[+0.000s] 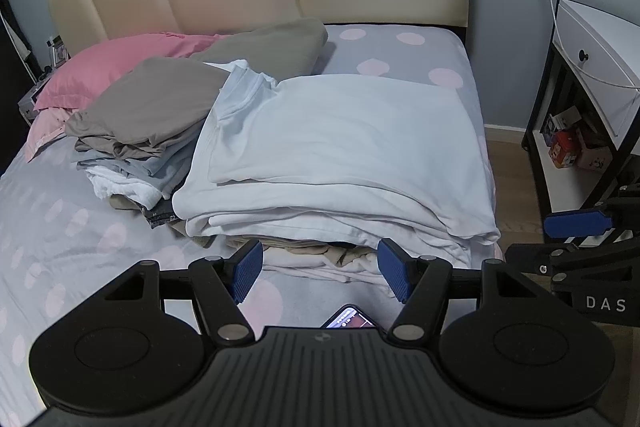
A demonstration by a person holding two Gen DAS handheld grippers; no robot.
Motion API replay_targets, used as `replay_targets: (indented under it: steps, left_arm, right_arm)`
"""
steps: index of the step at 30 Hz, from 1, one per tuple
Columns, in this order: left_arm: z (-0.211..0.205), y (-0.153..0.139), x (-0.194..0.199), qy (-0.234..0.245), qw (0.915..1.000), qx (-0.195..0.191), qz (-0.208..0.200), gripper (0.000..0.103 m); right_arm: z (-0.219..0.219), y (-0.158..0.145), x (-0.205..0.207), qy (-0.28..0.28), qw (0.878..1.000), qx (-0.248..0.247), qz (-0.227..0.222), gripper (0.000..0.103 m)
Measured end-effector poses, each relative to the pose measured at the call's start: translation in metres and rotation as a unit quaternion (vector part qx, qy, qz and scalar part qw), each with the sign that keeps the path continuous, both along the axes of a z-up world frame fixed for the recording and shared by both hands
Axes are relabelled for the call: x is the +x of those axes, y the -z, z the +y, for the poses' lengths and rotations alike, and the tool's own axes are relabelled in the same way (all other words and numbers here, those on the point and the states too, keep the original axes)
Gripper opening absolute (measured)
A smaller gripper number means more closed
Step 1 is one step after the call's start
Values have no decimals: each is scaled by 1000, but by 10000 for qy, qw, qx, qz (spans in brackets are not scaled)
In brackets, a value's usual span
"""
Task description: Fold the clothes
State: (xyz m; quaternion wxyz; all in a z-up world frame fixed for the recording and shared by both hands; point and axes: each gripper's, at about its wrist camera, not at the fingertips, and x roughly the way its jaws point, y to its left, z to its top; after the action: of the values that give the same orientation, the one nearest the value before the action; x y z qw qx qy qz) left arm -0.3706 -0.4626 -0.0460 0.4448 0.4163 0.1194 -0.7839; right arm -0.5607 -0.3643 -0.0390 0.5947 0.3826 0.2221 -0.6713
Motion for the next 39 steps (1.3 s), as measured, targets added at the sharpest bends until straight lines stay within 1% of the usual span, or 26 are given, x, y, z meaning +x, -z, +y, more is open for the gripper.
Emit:
replay_targets:
  steps: [13, 19, 21, 24, 39]
  left_arm:
    - [0, -1, 2, -37, 10000, -21, 35, 62]
    - [1, -4, 4, -66, 9999, -112, 97, 62]
    - [2, -4, 4, -67, 9998, -133, 101, 62]
    - [2, -4, 5, -90, 9998, -157, 101, 62]
    - [4, -6, 7, -83, 9997, -202, 125, 62]
  right_arm:
    - [-2, -3, -1, 79, 9999, -111, 20, 47]
    - [0, -6, -1, 164, 9994, -297, 42, 48]
    - [2, -7, -1, 205, 9990, -392, 61, 54]
    - [3, -10, 1, 219, 9985, -483, 124, 54]
    - [5, -11, 7, 126, 9981, -558, 236, 55]
